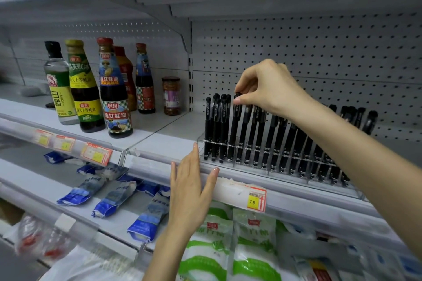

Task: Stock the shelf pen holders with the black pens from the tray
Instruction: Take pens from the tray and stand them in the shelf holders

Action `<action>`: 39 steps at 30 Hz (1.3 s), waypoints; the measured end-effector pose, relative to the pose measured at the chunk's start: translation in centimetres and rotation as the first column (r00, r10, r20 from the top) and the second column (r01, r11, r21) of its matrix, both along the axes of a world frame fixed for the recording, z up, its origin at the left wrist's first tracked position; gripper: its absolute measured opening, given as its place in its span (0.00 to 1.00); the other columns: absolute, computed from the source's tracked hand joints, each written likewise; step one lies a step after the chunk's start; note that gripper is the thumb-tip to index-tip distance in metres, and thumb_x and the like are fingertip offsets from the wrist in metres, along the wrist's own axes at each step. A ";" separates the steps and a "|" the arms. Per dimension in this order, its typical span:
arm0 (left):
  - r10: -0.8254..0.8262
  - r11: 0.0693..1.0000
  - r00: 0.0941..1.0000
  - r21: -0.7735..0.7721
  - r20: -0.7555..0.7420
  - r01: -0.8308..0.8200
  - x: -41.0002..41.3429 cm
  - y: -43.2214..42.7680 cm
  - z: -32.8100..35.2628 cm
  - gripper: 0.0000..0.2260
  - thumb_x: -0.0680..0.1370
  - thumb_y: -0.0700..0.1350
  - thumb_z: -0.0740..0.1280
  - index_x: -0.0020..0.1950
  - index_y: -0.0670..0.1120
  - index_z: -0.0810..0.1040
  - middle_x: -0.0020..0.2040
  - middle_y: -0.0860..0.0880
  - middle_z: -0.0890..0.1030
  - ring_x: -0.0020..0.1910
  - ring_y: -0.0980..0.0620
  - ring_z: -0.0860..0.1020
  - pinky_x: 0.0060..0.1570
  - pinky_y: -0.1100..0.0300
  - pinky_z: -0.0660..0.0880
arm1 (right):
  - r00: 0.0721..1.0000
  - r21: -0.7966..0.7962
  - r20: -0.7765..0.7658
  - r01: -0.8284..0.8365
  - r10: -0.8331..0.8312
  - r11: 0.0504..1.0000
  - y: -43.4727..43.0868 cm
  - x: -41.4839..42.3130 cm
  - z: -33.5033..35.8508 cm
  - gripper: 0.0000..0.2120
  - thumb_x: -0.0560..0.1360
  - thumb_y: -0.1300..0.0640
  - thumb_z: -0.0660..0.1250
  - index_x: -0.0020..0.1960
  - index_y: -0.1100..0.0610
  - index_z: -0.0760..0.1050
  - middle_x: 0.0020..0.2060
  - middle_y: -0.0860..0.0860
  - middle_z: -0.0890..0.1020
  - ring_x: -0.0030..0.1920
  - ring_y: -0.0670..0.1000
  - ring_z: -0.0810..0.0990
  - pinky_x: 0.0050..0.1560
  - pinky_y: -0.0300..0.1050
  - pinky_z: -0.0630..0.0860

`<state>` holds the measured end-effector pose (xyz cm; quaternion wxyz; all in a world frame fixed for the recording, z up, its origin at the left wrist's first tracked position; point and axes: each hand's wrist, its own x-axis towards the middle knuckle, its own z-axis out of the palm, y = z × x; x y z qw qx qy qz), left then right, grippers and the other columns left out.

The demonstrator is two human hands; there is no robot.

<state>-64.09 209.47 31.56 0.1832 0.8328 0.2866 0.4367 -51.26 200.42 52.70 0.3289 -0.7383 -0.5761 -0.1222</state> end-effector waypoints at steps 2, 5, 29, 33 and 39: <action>0.000 1.000 1.000 -0.005 -0.006 0.000 0.0 0.0 0.0 0.35 0.75 0.69 0.43 0.78 0.55 0.43 0.73 0.60 0.58 0.72 0.68 0.49 0.73 0.63 0.36 | 1.000 -0.026 0.006 0.013 -0.013 1.000 0.1 0.2 0.1 0.07 0.67 0.56 0.78 0.42 0.57 0.82 0.35 0.48 0.81 0.36 0.37 0.76 0.36 0.23 0.69; 0.002 1.000 1.000 -0.009 -0.010 -0.002 0.1 0.0 0.0 0.34 0.75 0.68 0.44 0.78 0.55 0.43 0.75 0.58 0.59 0.72 0.67 0.49 0.73 0.62 0.36 | 0.999 -0.090 0.028 0.018 -0.016 0.996 0.4 0.3 0.0 0.07 0.67 0.57 0.77 0.43 0.57 0.83 0.35 0.48 0.81 0.36 0.37 0.76 0.37 0.27 0.70; -0.241 0.872 0.971 -0.437 0.008 0.220 -9.3 -12.7 -11.3 0.27 0.78 0.58 0.56 0.76 0.56 0.54 0.76 0.61 0.56 0.72 0.71 0.52 0.66 0.78 0.51 | 0.880 -0.299 -0.470 -0.095 -0.060 0.949 -15.9 -5.4 -29.8 0.12 0.66 0.58 0.77 0.49 0.56 0.83 0.35 0.43 0.77 0.37 0.40 0.77 0.37 0.27 0.68; -0.299 0.799 0.948 -0.571 -0.107 0.188 -10.5 -15.2 -15.7 0.28 0.77 0.63 0.54 0.75 0.58 0.50 0.77 0.61 0.54 0.73 0.69 0.50 0.71 0.70 0.50 | 0.868 -0.449 -0.459 -0.043 -0.189 0.892 -17.7 -6.0 -36.7 0.17 0.69 0.54 0.75 0.56 0.57 0.81 0.43 0.47 0.78 0.41 0.38 0.76 0.43 0.27 0.67; -0.331 0.782 0.922 -0.605 -0.199 0.150 -11.4 -16.6 -17.6 0.31 0.77 0.61 0.54 0.78 0.54 0.51 0.78 0.59 0.54 0.74 0.67 0.51 0.71 0.70 0.49 | 0.934 -0.521 -0.293 0.025 -0.206 0.853 -17.2 -6.8 -39.6 0.23 0.72 0.46 0.70 0.64 0.55 0.76 0.56 0.49 0.76 0.60 0.50 0.68 0.60 0.38 0.62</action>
